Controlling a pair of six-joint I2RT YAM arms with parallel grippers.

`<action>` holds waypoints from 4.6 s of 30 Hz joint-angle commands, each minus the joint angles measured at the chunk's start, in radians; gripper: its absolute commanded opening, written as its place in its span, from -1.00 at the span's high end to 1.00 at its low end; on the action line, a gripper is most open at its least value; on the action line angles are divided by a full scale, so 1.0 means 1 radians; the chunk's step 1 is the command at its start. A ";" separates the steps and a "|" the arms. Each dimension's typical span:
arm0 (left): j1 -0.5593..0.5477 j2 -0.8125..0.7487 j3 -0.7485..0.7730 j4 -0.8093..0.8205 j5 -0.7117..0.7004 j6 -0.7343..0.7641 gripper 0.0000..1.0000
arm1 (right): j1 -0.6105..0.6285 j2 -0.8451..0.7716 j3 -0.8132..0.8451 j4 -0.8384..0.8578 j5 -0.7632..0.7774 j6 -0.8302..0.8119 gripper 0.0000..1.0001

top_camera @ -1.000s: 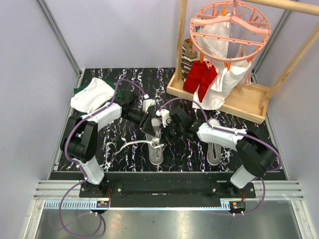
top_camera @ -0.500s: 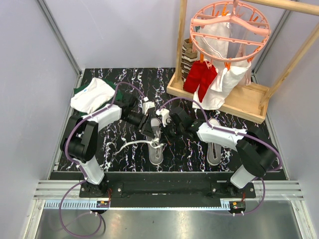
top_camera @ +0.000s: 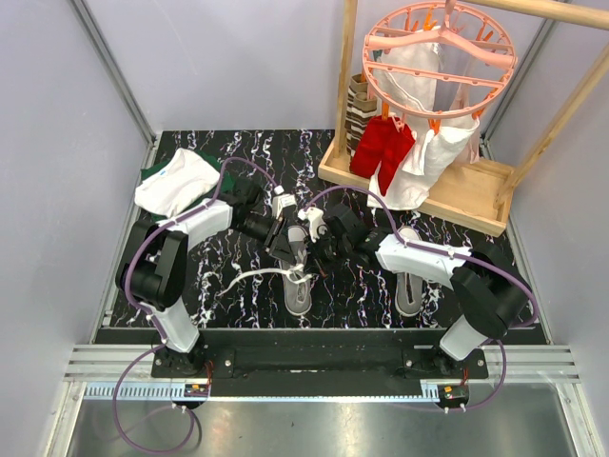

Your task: Tie the shoes

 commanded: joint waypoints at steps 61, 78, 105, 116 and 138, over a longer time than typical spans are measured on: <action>0.250 0.223 0.188 -0.089 0.053 -0.027 1.00 | 0.246 0.230 0.439 -0.064 -0.074 -0.451 -0.50; 0.250 0.271 0.199 -0.097 0.053 0.004 1.00 | 0.258 0.580 0.648 0.036 -0.048 -0.646 -0.60; 0.250 0.275 0.189 -0.101 0.070 0.024 1.00 | 0.208 0.712 0.703 -0.112 -0.109 -0.546 -0.15; 0.250 0.275 0.178 -0.103 0.064 0.015 1.00 | 0.286 0.684 0.619 -0.142 0.156 -0.660 0.23; 0.250 0.113 0.196 -0.196 -0.032 0.094 1.00 | 0.210 0.075 0.407 -0.283 0.207 -0.440 1.00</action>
